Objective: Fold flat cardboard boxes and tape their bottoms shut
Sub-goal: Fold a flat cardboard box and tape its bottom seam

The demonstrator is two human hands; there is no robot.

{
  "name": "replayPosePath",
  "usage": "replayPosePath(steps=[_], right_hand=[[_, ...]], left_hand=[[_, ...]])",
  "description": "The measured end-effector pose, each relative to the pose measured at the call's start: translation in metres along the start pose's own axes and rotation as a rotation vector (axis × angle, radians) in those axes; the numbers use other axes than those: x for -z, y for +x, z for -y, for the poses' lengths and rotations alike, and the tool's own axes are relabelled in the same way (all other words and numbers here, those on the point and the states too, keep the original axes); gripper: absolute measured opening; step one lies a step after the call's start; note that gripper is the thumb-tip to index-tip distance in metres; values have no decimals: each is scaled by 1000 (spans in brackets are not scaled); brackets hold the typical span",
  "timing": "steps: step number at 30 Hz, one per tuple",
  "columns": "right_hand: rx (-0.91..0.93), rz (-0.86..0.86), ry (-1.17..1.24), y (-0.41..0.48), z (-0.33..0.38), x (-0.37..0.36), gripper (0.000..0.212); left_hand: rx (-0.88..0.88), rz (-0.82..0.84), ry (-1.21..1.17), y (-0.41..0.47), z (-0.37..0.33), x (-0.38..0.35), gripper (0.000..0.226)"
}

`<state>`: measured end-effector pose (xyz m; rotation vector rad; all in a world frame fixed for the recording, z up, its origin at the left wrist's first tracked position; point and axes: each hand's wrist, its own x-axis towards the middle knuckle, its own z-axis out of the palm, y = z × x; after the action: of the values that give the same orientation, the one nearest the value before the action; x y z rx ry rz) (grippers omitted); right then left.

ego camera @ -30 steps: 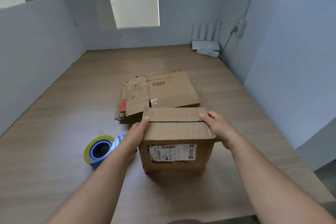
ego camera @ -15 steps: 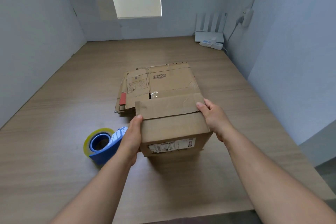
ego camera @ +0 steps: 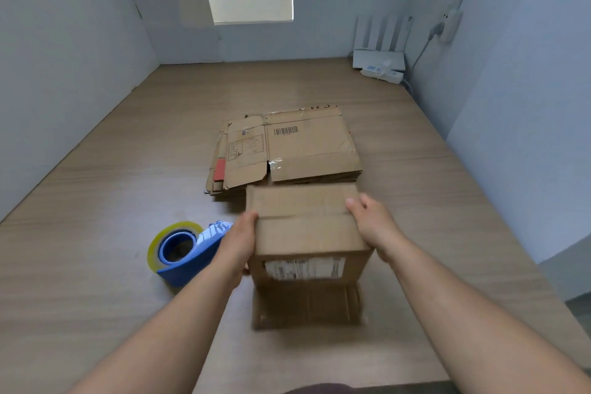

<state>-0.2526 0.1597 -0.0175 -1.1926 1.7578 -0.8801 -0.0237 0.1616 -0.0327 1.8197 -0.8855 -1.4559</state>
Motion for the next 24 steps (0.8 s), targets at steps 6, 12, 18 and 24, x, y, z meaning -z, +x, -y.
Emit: replayPosePath(steps=[6, 12, 18, 24], right_hand=[[-86, 35, 32, 1, -24, -9, 44], [94, -53, 22, -11, -24, -13, 51], [171, 252, -18, -22, -33, -10, 46], [161, 203, -42, -18, -32, -8, 44]], left_hand=[[-208, -50, 171, 4, 20, 1, 51], [-487, -82, 316, -5, 30, 4, 50], [-466, -97, 368, -3, 33, 23, 49], [-612, -137, 451, -2, 24, 38, 43]])
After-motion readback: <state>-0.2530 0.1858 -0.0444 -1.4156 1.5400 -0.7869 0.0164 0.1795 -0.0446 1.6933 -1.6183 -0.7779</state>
